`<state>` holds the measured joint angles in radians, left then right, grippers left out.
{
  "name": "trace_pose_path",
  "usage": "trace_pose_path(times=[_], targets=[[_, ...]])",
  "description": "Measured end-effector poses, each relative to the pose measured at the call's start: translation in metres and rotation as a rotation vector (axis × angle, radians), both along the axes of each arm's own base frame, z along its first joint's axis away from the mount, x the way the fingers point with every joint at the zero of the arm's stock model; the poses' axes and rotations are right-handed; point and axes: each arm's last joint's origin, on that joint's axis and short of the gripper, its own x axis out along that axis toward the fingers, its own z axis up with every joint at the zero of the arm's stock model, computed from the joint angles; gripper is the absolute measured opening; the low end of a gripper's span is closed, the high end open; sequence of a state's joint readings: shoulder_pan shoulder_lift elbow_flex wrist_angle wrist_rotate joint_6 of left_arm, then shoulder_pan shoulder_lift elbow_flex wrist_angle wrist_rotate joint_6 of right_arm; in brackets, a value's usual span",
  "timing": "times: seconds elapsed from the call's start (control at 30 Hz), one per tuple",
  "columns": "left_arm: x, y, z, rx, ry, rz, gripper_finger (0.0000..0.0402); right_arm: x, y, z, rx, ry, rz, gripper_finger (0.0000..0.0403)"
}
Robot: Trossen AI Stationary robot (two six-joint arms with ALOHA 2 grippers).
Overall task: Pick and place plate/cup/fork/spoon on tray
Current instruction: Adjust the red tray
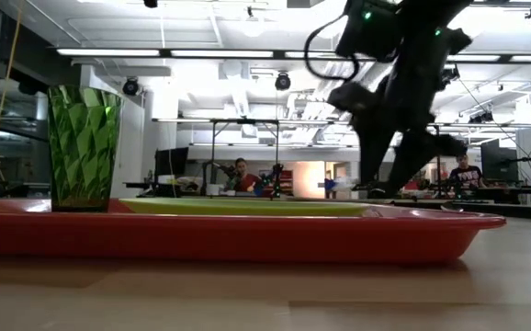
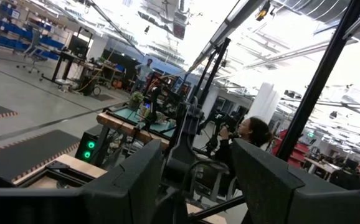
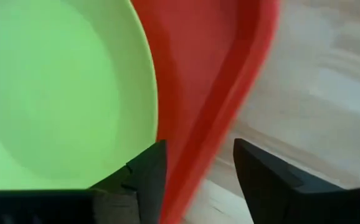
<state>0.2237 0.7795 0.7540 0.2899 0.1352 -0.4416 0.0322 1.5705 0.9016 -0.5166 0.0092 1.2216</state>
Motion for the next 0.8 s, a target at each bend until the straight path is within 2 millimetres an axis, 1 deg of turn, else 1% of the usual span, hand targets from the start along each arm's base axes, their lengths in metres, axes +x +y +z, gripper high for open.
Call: trace_pose_path(times=[0.13, 0.3, 0.4, 0.47, 0.57, 0.63, 0.73, 0.8], targets=[[0.0, 0.0, 0.0, 0.009, 0.001, 0.003, 0.0188, -0.022, -0.002, 0.028, -0.07, -0.001, 0.046, 0.0185], [0.0, 0.0, 0.0, 0.046, 0.004, 0.025, 0.0188, -0.059, 0.001, 0.068, -0.19, -0.05, 0.074, 0.0186], [0.0, 0.001, 0.0, 0.038, 0.003, 0.055, 0.0188, -0.078, 0.005, 0.083, -0.252, -0.082, 0.076, 0.0186], [0.0, 0.002, 0.0, 0.034, 0.002, 0.072, 0.0188, -0.085, 0.009, 0.091, -0.275, -0.125, 0.118, 0.0183], [0.0, 0.002, 0.0, 0.033, 0.002, 0.079, 0.0188, -0.084, 0.019, 0.094, -0.286, -0.168, 0.195, 0.017], [0.0, 0.002, 0.0, 0.033, 0.002, 0.079, 0.0188, -0.079, 0.026, 0.091, -0.281, -0.174, 0.26, 0.015], [0.0, 0.002, 0.0, 0.033, 0.002, 0.079, 0.0188, -0.061, 0.036, 0.077, -0.262, -0.153, 0.377, 0.01], [0.0, 0.002, 0.0, 0.032, 0.002, 0.08, 0.0188, -0.046, 0.041, 0.065, -0.249, -0.154, 0.459, 0.0055]])
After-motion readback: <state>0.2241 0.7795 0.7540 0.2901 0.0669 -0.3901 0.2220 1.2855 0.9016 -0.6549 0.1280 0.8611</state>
